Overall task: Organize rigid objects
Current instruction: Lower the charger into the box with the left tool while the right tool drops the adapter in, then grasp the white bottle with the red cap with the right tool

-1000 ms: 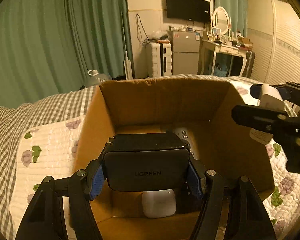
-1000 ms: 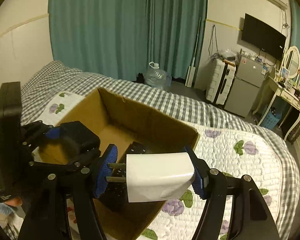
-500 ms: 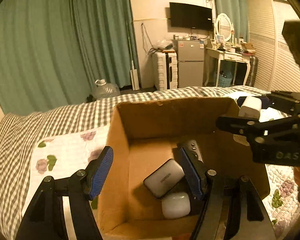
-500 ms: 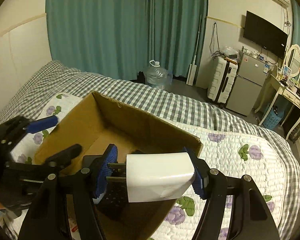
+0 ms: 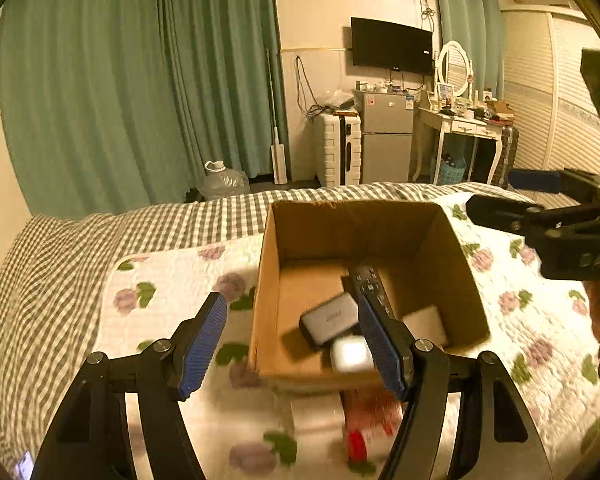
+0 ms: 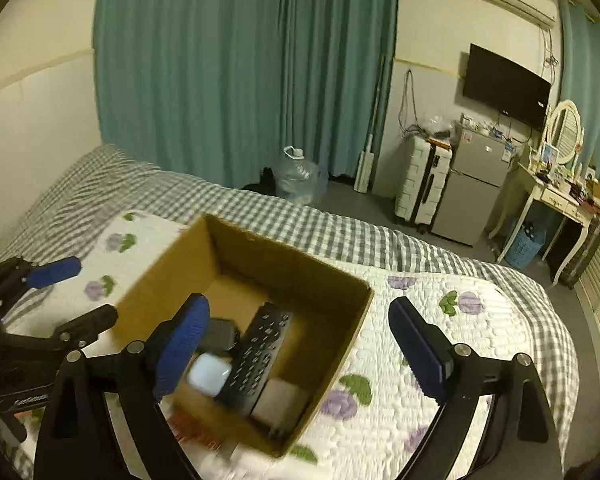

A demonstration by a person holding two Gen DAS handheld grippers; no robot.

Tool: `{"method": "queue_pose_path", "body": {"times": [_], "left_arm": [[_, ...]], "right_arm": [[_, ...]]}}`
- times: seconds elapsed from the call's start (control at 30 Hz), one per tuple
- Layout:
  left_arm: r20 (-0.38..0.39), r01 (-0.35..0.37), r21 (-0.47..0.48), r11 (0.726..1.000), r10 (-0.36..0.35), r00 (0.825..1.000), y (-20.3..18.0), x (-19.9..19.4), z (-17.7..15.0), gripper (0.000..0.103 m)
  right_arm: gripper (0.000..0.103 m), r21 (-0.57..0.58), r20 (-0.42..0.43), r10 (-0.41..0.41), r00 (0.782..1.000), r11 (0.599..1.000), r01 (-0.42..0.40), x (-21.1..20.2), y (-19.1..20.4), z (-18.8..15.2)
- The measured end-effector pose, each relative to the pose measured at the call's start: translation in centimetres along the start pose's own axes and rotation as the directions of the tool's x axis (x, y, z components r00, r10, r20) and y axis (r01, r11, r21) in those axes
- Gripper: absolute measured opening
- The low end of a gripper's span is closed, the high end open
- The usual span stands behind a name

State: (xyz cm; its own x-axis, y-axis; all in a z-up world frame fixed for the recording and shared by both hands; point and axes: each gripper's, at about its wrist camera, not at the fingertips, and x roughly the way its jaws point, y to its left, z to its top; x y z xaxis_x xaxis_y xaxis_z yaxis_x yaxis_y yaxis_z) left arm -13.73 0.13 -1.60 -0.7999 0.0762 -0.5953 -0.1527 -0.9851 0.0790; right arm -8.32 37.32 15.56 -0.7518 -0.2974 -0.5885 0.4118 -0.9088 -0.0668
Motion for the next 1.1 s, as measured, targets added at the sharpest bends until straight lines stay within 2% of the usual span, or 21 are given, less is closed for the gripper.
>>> {"method": "queue_pose_path", "body": {"times": [0.17,0.33,0.43,0.6,0.7,1.03,1.1], "left_arm": [[-0.018,-0.008,0.002,1.000,0.008,1.000,0.2,-2.7,-2.2,0.071],[-0.042,-0.025,-0.025,0.999,0.024,0.999,1.4,-4.2,-4.9,0.071],[-0.055,-0.040,-0.047,0.998,0.037,0.998,2.1,-3.9,-6.4,0.071],[-0.113,-0.041,-0.109,0.993,0.029,0.993,3.6,-1.5,-9.7,0.071],[-0.149,-0.039,-0.118,0.992,0.021,0.989,4.2,0.2,-10.9,0.071],[-0.208,-0.052,-0.150,0.987,0.020,0.978,6.3,2.8,-13.5,0.071],[-0.212,-0.050,-0.145,0.988,0.018,0.977,6.2,2.9,-13.7,0.071]], "right_arm": [[0.093,-0.047,-0.027,0.027,0.999,0.999,-0.028,-3.1,3.2,-2.4],[0.093,-0.038,-0.083,0.057,0.995,0.997,-0.061,-3.0,5.6,-5.8],[0.093,0.019,-0.127,0.081,0.989,0.997,-0.079,-1.5,6.4,-8.3],[0.093,0.102,-0.216,0.069,0.974,0.994,-0.047,1.9,8.3,-12.2],[0.093,0.099,-0.272,0.063,0.960,0.994,-0.037,4.1,9.8,-13.7],[0.093,0.184,-0.390,0.054,0.919,0.983,0.020,9.4,10.8,-15.4],[0.093,0.181,-0.405,0.027,0.914,0.982,0.052,10.1,10.9,-15.5]]}}
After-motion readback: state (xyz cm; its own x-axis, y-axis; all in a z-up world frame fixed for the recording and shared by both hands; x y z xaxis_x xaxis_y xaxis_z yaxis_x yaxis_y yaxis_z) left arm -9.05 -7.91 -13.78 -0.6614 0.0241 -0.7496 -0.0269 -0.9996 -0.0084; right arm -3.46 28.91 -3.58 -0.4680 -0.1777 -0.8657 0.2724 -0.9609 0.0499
